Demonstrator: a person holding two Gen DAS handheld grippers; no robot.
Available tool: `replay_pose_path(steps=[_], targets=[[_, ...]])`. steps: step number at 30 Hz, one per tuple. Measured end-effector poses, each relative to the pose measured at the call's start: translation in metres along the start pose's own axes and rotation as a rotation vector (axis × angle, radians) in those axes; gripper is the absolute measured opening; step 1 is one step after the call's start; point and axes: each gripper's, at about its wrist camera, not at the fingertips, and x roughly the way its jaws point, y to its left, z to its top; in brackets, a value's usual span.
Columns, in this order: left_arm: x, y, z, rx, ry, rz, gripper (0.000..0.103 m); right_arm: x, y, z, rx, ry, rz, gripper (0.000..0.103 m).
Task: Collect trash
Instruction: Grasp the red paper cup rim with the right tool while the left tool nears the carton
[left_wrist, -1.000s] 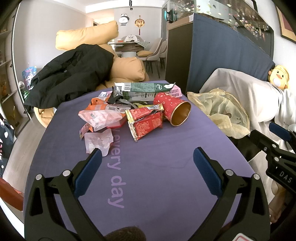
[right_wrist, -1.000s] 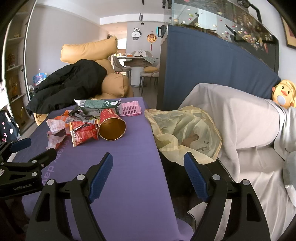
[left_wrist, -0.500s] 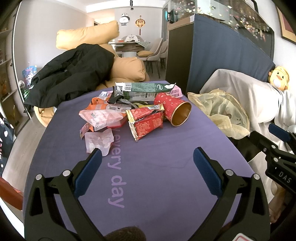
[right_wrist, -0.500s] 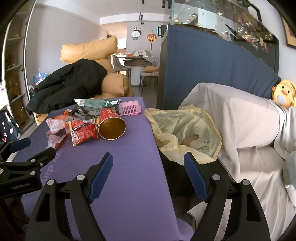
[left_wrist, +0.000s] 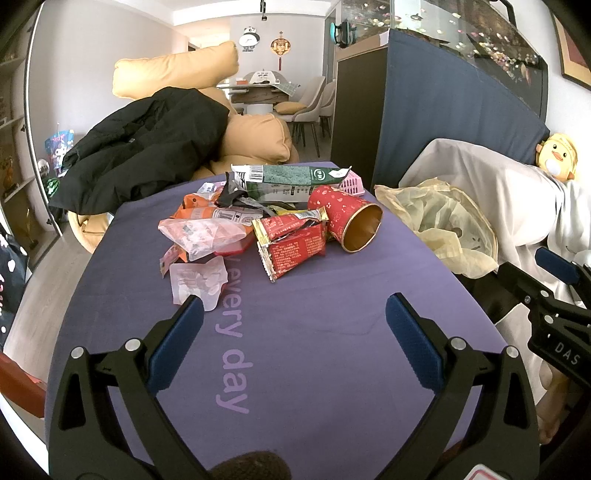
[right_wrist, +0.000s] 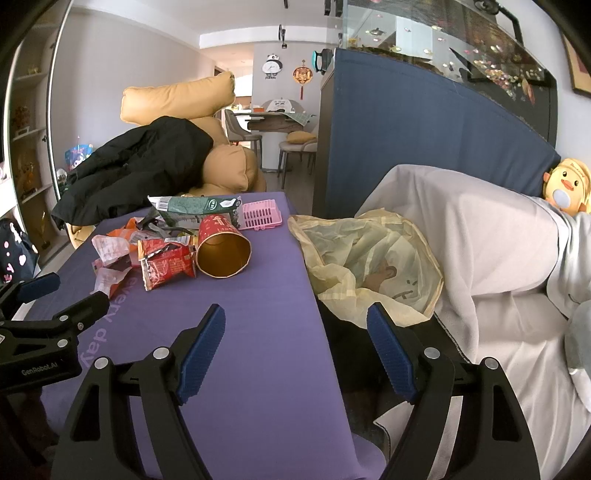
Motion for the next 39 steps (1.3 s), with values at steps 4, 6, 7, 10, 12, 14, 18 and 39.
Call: replay_pose_path(steps=[4, 6, 7, 10, 12, 14, 18, 39], targets=[[-0.002, -0.002, -0.004, 0.003, -0.004, -0.001, 0.095, 0.000, 0.000, 0.000, 0.001, 0.000, 0.000, 0.075], [-0.003, -0.002, -0.004, 0.001, -0.004, -0.001, 0.095, 0.000, 0.000, 0.000, 0.000, 0.001, 0.001, 0.075], [-0.003, -0.003, -0.004, -0.001, -0.003, -0.001, 0.095, 0.000, 0.000, 0.000, 0.001, 0.000, 0.000, 0.075], [-0.003, -0.002, -0.004, -0.002, -0.006, -0.001, 0.095, 0.000, 0.000, 0.000, 0.001, 0.000, 0.000, 0.075], [-0.003, 0.000, -0.003, -0.006, -0.007, -0.001, 0.095, 0.001, -0.001, 0.000, 0.000, -0.005, -0.004, 0.075], [-0.002, 0.003, 0.000, -0.013, -0.008, -0.005, 0.095, 0.002, -0.004, 0.001, -0.005, -0.017, -0.013, 0.075], [0.011, 0.025, 0.014, -0.056, -0.004, -0.001, 0.095, 0.014, -0.009, 0.012, -0.010, -0.040, -0.019, 0.075], [0.083, 0.165, 0.039, -0.273, 0.105, -0.105, 0.095, 0.102, 0.030, 0.038, -0.126, 0.087, 0.175, 0.075]])
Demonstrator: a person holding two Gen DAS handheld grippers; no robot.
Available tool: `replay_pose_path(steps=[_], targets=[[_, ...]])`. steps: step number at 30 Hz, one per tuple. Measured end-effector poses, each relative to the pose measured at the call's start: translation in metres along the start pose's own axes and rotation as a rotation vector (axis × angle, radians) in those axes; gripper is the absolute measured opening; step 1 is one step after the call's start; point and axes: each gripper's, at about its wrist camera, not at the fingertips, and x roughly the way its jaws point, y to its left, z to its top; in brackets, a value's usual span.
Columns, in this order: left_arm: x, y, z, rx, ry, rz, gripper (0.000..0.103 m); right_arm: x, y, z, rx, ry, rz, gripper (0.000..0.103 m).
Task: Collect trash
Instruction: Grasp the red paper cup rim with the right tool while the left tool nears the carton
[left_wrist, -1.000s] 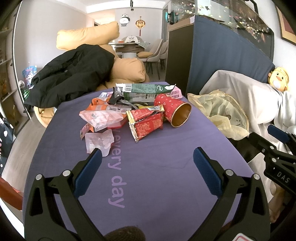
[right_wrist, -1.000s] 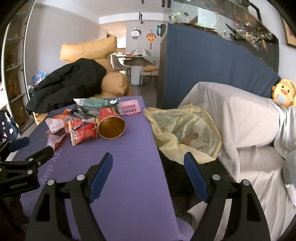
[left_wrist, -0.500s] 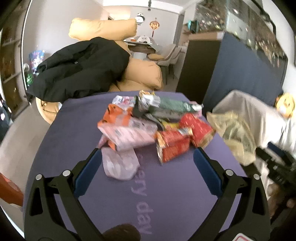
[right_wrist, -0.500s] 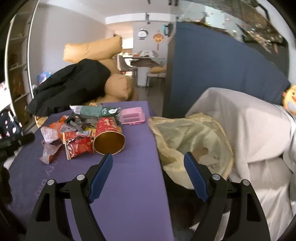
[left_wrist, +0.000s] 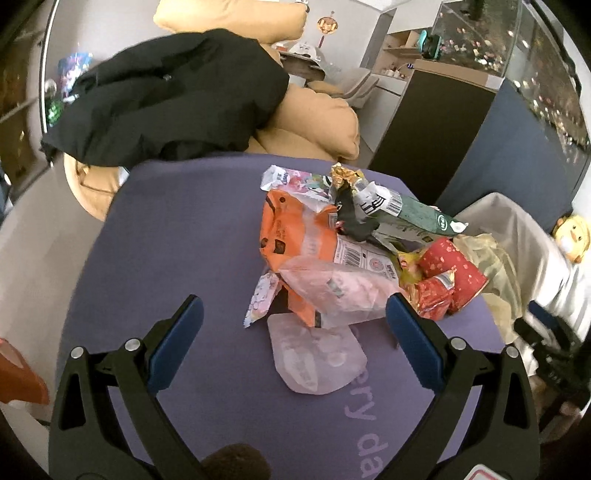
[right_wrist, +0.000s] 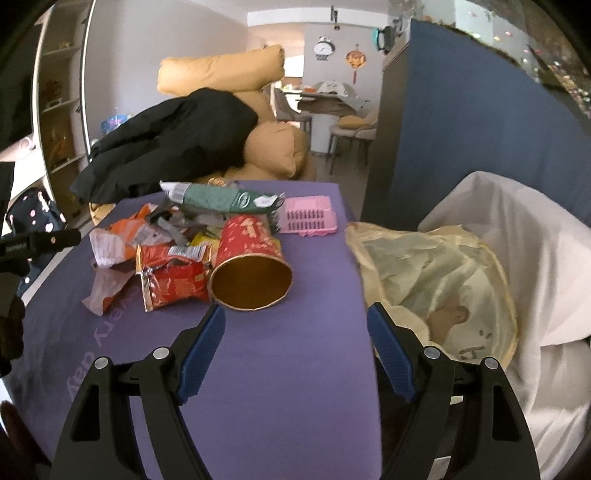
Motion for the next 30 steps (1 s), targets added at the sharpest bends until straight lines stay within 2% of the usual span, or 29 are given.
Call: replay_pose_path(steps=[4, 10, 15, 17, 20, 24, 25, 29, 30], targets=[[0.010, -0.005, 0.003, -0.006, 0.039, -0.049, 0.093, 0.011, 0.005, 0.004, -0.005, 0.014, 0.042, 0.075], [0.019, -0.011, 0.007, -0.028, 0.041, -0.042, 0.089, 0.046, 0.028, 0.030, -0.079, 0.026, 0.104, 0.075], [0.020, -0.005, 0.006, -0.028, 0.064, -0.036, 0.088, 0.072, 0.036, 0.047, -0.170, 0.023, 0.049, 0.075], [0.018, 0.003, 0.008, -0.058, 0.060, -0.048, 0.087, 0.081, 0.032, 0.051, -0.165, 0.051, 0.057, 0.075], [0.018, 0.013, 0.010, -0.104, 0.059, -0.067, 0.087, 0.092, 0.023, 0.052, -0.118, 0.111, 0.114, 0.075], [0.022, 0.023, 0.012, -0.143, 0.065, -0.088, 0.087, 0.089, 0.011, 0.039, -0.064, 0.133, 0.139, 0.075], [0.024, 0.023, 0.012, -0.146, 0.069, -0.094, 0.087, 0.085, 0.008, 0.036, -0.051, 0.130, 0.152, 0.066], [0.029, 0.022, 0.013, -0.162, 0.080, -0.115, 0.087, 0.059, -0.004, 0.035, -0.007, 0.088, 0.180, 0.059], [0.030, 0.021, 0.015, -0.168, 0.079, -0.122, 0.086, 0.051, -0.006, 0.037, -0.003, 0.070, 0.181, 0.033]])
